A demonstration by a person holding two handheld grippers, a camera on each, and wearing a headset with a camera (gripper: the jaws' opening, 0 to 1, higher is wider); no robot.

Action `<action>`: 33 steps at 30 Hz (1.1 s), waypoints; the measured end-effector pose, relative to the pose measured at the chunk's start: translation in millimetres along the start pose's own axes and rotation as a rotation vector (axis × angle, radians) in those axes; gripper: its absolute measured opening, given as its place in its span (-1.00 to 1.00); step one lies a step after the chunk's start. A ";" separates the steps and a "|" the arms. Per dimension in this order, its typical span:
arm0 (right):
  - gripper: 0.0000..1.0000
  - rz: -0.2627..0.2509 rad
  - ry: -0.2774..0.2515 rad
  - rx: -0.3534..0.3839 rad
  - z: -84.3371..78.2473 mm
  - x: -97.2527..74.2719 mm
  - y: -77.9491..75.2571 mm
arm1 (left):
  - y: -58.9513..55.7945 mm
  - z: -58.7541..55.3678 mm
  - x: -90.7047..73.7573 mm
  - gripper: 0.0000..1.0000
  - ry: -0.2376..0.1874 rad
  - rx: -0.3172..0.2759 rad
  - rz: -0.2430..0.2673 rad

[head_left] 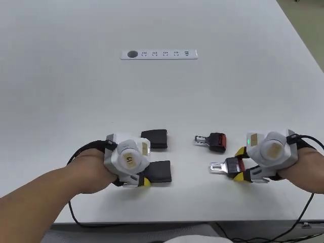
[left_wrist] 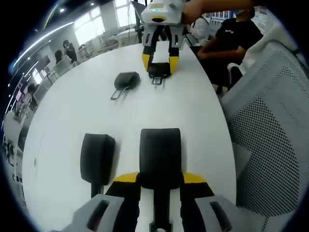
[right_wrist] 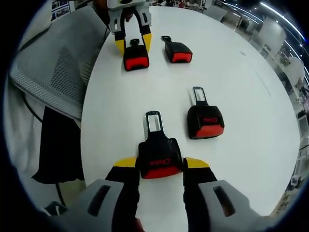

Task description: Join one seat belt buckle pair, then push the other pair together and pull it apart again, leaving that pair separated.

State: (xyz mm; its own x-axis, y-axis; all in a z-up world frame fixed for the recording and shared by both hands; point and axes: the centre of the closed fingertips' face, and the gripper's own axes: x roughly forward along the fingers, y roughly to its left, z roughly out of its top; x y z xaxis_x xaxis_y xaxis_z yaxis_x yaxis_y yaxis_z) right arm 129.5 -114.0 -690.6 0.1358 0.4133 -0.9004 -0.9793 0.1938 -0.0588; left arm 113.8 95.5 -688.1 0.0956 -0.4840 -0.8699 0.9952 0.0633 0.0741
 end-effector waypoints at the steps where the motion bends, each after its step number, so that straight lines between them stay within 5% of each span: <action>1: -0.33 0.003 -0.001 -0.001 0.1 0.1 0.0 | 0.6 -0.3 0.5 -0.36 0.000 -0.006 -0.001; 11: -0.33 0.005 0.018 0.012 6.2 4.5 4.7 | -0.1 -0.4 0.0 -0.37 -0.023 -0.055 -0.009; 33: -0.33 -0.005 -0.059 -0.006 77.8 38.2 25.8 | 2.5 -5.0 2.5 -0.37 -0.016 -0.078 -0.027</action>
State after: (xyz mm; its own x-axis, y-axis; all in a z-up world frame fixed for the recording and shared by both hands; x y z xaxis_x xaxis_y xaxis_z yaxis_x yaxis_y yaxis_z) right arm 121.1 -24.0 -693.0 0.1491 0.4643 -0.8730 -0.9794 0.1910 -0.0657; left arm 116.5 98.8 -692.5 0.0694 -0.5000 -0.8633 0.9930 0.1172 0.0120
